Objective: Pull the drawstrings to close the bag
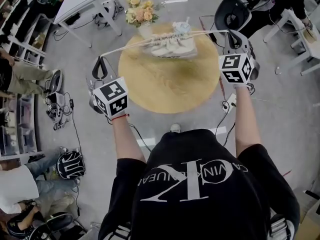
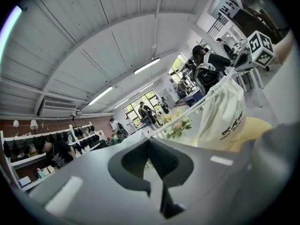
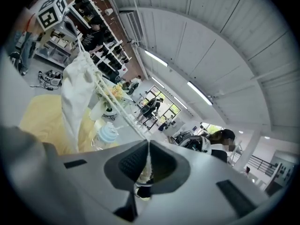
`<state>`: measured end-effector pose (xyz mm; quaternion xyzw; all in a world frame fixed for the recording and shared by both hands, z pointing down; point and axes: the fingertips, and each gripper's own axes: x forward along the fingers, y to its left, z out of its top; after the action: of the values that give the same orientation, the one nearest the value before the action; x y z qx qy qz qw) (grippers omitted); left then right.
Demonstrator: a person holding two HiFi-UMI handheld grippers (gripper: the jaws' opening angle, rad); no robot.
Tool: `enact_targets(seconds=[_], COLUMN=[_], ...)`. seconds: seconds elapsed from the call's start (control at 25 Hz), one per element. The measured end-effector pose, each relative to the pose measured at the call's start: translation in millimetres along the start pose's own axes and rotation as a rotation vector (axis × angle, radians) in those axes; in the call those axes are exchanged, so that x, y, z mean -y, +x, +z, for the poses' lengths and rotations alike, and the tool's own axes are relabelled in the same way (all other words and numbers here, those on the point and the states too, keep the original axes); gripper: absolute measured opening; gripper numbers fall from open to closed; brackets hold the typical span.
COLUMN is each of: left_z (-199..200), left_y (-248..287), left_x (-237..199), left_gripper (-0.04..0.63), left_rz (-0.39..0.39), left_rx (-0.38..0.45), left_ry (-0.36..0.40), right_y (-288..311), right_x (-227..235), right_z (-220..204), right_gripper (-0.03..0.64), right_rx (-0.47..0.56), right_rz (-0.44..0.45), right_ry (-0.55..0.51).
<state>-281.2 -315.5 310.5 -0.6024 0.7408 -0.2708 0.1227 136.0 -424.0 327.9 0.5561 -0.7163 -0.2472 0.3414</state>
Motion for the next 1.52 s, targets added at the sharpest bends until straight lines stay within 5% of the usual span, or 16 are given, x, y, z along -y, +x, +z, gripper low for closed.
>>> enact_targets(seconds=[0.8,1.52], left_z=[-14,71], left_y=[-12,-27], left_x=[-18,-15], left_gripper=[0.011,0.011], left_rz=[-0.002,-0.062], left_rx=[-0.007,0.273], left_ry=[-0.131,-0.291], right_y=[-6,-28], right_x=[5,-1], right_z=[3,94], right_gripper=[0.021,0.021], right_rx=[0.014,0.273], right_rz=[0.003,0.072], right_ry=[0.137,0.305])
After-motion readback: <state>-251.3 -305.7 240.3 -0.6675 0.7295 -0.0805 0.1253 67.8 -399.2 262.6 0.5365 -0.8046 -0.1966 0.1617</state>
